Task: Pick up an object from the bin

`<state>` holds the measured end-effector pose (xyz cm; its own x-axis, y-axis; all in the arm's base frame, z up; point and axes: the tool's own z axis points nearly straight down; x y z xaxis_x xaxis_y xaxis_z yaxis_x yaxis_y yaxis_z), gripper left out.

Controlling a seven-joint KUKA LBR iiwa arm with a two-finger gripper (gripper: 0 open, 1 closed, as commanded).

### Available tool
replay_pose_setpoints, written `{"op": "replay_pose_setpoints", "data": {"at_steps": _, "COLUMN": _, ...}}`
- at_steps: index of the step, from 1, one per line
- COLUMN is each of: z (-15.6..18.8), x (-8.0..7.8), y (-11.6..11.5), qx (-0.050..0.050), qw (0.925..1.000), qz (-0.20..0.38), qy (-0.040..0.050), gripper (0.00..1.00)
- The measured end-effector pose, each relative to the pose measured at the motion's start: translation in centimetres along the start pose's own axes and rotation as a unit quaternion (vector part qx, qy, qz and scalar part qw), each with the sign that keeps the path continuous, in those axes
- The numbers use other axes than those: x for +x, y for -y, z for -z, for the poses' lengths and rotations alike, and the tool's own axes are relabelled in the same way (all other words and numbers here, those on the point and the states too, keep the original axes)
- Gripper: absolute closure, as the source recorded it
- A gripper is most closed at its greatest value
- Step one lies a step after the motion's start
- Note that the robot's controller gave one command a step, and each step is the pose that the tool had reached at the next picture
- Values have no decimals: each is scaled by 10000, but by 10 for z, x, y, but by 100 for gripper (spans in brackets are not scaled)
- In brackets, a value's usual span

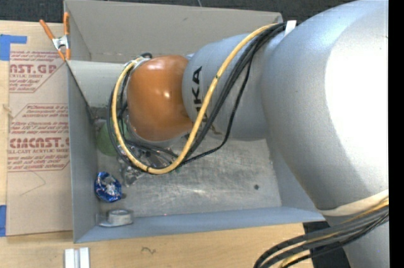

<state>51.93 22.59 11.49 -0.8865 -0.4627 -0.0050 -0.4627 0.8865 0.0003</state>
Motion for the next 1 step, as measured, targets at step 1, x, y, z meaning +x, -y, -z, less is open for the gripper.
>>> {"op": "replay_pose_setpoints", "data": {"at_steps": 1, "z": 80, "x": -3, "y": -1, "qx": 4, "qw": 10000, "qz": 3, "qy": 28, "gripper": 100}}
